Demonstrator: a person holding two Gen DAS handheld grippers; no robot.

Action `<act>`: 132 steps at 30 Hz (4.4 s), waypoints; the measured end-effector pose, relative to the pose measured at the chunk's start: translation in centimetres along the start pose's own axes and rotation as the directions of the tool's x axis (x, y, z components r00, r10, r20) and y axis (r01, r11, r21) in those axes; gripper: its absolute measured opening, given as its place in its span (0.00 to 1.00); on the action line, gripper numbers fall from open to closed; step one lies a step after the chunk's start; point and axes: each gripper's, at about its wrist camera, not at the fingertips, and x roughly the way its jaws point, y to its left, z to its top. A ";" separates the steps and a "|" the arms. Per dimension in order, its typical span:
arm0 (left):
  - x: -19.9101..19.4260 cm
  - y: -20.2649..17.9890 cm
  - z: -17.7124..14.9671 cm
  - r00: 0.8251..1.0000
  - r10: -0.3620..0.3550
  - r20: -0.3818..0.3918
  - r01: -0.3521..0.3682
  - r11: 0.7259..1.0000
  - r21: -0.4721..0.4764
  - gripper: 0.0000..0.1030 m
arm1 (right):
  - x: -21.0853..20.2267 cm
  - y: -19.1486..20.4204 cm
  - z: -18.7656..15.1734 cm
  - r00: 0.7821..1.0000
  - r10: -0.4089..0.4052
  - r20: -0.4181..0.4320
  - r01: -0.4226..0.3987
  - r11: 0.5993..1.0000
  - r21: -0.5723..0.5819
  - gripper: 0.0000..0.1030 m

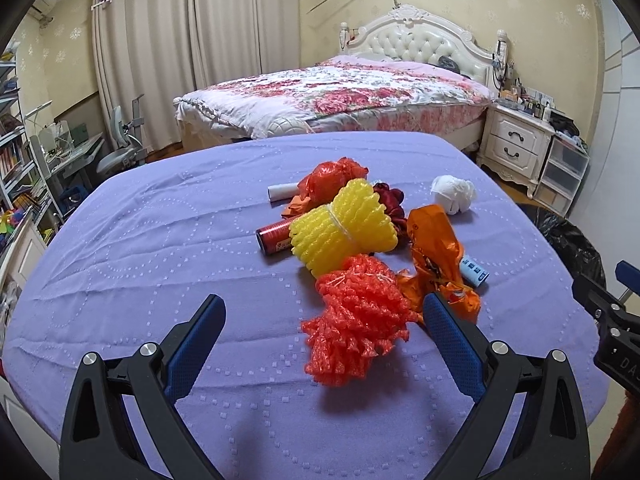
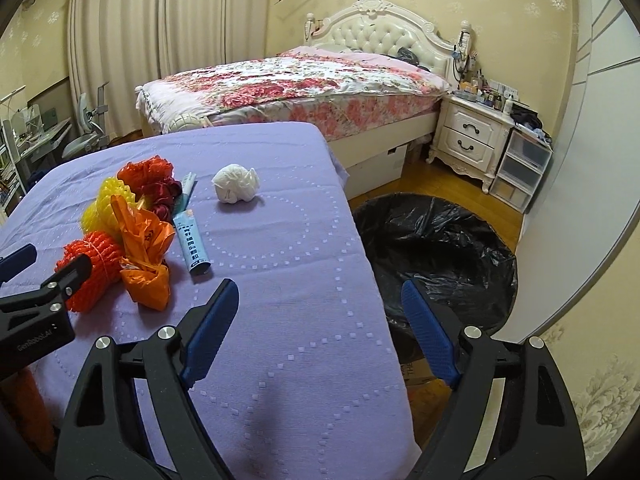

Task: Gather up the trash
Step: 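Grasp the red mesh net with the left tool while the right tool grasps the orange bag, then carry both items over the black bin and open both tools to drop them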

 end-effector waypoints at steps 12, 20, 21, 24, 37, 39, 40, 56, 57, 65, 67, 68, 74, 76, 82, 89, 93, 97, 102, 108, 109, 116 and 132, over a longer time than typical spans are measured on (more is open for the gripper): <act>1.2 0.3 -0.6 0.995 -0.082 -0.049 0.083 0.996 0.020 0.43 | 0.8 2.1 0.0 1.000 0.023 -0.013 -0.024 0.999 -0.045 0.79; -0.7 0.6 -0.9 0.993 -0.112 -0.023 0.113 0.993 0.029 0.39 | 0.3 4.2 0.5 0.998 0.060 -0.002 -0.060 0.995 -0.085 0.79; -1.1 0.7 -0.8 0.994 -0.110 -0.015 0.111 0.993 0.030 0.39 | 0.3 4.5 0.6 0.998 0.066 -0.001 -0.066 0.994 -0.092 0.79; -1.9 1.7 -0.8 0.994 -0.108 -0.002 0.108 0.994 0.016 0.39 | 0.1 5.6 0.6 0.996 0.084 0.002 -0.083 0.990 -0.111 0.79; -1.5 6.1 -0.7 1.000 -0.009 0.009 0.009 0.998 -0.067 0.39 | 1.9 10.6 1.7 0.983 0.178 -0.035 -0.182 0.963 -0.200 0.64; -1.3 6.3 -0.7 1.000 -0.009 0.006 0.009 0.997 -0.075 0.39 | 2.5 11.1 1.6 0.982 0.183 -0.056 -0.190 0.960 -0.207 0.58; -1.3 6.4 -0.7 1.000 -0.009 0.005 0.010 0.997 -0.078 0.39 | 2.8 11.2 1.5 0.980 0.185 -0.068 -0.195 0.958 -0.211 0.52; -2.6 4.5 -0.5 0.996 -0.074 0.046 0.077 0.995 -0.068 0.39 | 1.1 8.2 1.2 0.982 0.181 -0.045 -0.186 0.971 -0.151 0.29; -2.9 4.0 -0.3 0.995 -0.084 0.054 0.087 0.994 -0.060 0.39 | 1.0 7.7 1.2 0.984 0.175 -0.042 -0.179 0.973 -0.144 0.29; -2.9 -0.8 1.0 0.984 -0.165 0.073 0.164 0.986 0.016 0.39 | 0.5 1.2 1.8 0.998 0.058 -0.002 -0.058 0.997 -0.055 0.29; -2.7 -2.5 1.5 0.979 -0.185 0.081 0.182 0.983 0.037 0.39 | 0.6 -0.7 2.0 1.000 0.027 0.001 -0.027 0.999 -0.029 0.29; -2.5 -3.1 1.7 0.978 -0.192 0.082 0.189 0.981 0.046 0.39 | 0.6 -1.5 2.0 1.000 0.013 0.003 -0.013 1.000 -0.021 0.29; -1.3 -7.8 3.2 0.966 -0.247 0.080 0.238 0.965 0.108 0.39 | 1.5 -5.9 2.3 0.997 -0.072 0.009 0.072 0.997 0.031 0.29; -0.8 -9.5 3.8 0.963 -0.258 0.081 0.247 0.961 0.125 0.39 | 2.0 -7.0 2.4 0.996 -0.090 0.005 0.089 0.995 0.048 0.29; 1.3 -13.3 5.2 0.957 -0.281 0.064 0.269 0.950 0.160 0.39 | 3.3 -9.9 2.8 0.992 -0.124 -0.009 0.124 0.988 0.094 0.29; 4.1 -17.1 6.7 0.955 -0.294 0.034 0.283 0.939 0.194 0.39 | 5.4 -12.5 3.5 0.986 -0.166 -0.028 0.168 0.979 0.117 0.29; 5.4 -19.1 7.1 0.956 -0.290 0.036 0.274 0.934 0.227 0.39 | 6.4 -13.9 3.9 0.985 -0.170 -0.041 0.174 0.973 0.149 0.30; 6.5 -20.6 7.3 0.958 -0.286 0.026 0.271 0.931 0.246 0.39 | 7.5 -14.7 3.9 0.981 -0.184 -0.058 0.191 0.967 0.166 0.30; 7.7 -22.0 7.7 0.962 -0.271 0.013 0.258 0.927 0.271 0.39 | 8.6 -15.6 3.9 0.979 -0.190 -0.078 0.201 0.963 0.180 0.30; 8.4 -22.6 7.7 0.967 -0.254 -0.015 0.249 0.931 0.268 0.63 | 9.3 -16.5 3.8 0.976 -0.199 -0.087 0.213 0.956 0.201 0.43; 8.5 -22.7 7.8 0.967 -0.255 -0.011 0.249 0.932 0.263 0.67 | 9.3 -16.6 3.7 0.975 -0.202 -0.088 0.216 0.955 0.202 0.44; 8.1 -22.2 7.8 0.970 -0.244 -0.004 0.237 0.937 0.256 0.73 | 8.9 -17.0 3.7 0.972 -0.219 -0.084 0.232 0.948 0.217 0.50; 6.1 -17.2 7.1 0.983 -0.181 0.020 0.174 0.964 0.201 0.75 | 7.1 -14.1 3.0 0.980 -0.184 -0.072 0.194 0.964 0.182 0.59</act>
